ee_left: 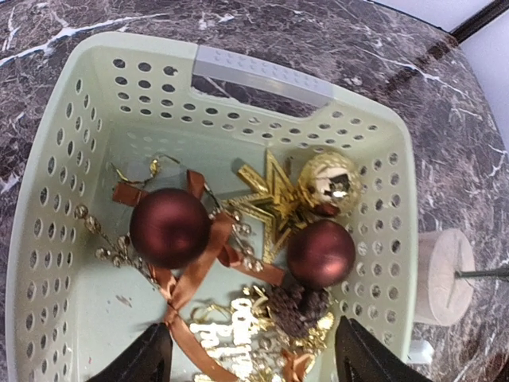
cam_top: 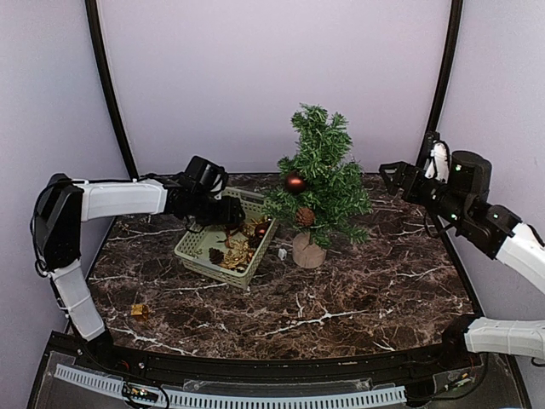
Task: Decorate the small christmas tree
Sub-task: Pick up the ornament ball from the bin.
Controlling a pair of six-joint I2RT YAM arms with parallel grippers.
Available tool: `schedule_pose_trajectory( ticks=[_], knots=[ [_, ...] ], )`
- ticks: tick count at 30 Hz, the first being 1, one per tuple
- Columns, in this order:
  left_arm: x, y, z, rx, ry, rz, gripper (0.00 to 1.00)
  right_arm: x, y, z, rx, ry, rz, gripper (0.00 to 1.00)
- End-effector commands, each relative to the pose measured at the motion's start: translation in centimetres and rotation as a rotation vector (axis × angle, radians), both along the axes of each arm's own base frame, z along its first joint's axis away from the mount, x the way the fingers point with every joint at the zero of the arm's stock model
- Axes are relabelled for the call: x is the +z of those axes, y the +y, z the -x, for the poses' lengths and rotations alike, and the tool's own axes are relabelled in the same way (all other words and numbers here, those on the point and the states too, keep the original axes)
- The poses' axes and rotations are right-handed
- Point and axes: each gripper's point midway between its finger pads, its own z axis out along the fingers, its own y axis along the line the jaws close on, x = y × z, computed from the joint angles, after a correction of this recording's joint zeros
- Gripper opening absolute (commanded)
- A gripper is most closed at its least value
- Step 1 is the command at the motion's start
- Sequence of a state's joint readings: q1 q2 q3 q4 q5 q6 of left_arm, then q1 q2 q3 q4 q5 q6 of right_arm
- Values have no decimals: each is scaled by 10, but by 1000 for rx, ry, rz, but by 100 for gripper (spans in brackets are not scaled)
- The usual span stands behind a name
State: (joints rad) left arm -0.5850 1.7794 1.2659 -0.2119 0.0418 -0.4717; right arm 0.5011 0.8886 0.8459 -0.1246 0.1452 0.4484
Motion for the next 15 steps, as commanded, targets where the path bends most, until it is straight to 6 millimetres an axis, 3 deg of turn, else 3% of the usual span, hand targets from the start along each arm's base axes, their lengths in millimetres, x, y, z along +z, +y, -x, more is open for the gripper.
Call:
schedule_pose_trajectory(
  ticks=[1,11,15],
  knots=[
    [5,10,-32,59,-73,-94,73,-8,-17,-6,-32,8,-61,92],
    [-26,25,-68,124,-48,-176,73,-60,-34,-16,-45,118,-134,91],
    [-37,18,-72,105,-31,-151,72,-63,-36,-18,-48,117,-151,91]
  ],
)
